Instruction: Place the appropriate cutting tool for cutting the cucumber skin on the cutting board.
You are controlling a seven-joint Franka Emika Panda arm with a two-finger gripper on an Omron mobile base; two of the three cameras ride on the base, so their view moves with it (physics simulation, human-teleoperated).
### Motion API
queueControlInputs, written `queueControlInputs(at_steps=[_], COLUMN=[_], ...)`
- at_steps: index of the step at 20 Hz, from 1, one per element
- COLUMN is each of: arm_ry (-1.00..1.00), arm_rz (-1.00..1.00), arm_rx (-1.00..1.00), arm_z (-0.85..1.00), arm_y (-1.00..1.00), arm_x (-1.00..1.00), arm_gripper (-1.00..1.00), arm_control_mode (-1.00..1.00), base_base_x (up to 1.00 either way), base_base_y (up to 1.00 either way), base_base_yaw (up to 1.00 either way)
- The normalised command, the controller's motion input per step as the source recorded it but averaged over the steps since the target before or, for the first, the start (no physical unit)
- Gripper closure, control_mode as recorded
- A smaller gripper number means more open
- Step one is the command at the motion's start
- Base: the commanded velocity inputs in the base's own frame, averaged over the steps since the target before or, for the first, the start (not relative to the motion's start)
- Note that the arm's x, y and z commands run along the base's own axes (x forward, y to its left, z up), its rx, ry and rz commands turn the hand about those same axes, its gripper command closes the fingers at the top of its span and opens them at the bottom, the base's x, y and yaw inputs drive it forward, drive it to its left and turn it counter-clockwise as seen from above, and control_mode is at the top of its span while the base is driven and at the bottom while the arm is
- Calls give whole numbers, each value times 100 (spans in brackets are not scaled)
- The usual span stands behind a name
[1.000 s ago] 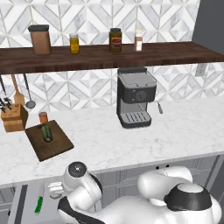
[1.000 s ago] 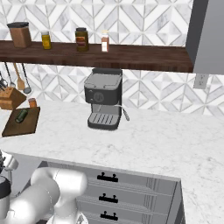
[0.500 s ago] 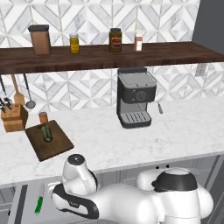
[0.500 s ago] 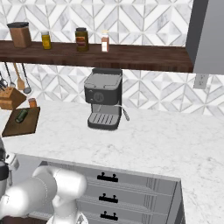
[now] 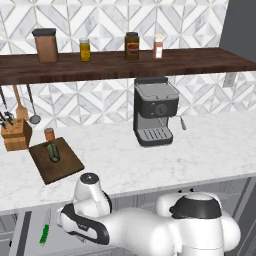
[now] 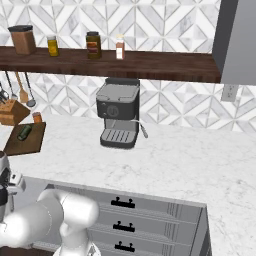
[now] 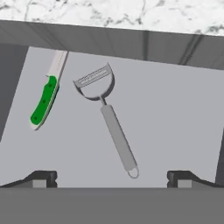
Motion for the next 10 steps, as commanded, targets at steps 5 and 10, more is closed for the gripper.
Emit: queueControlInputs(at_steps=[5,10], arm_ry=[0,-1], arm_rz=[8,5], arm_rx=[-2,-1], arm_z=[-14,-13], arm_y=[8,8], arm_x=[-6,0], arm_gripper=[-100,-100], arm_control_mode=[-100,-100], base_base_x=[0,0], base_base_y=[0,0], base_base_yaw=[0,0])
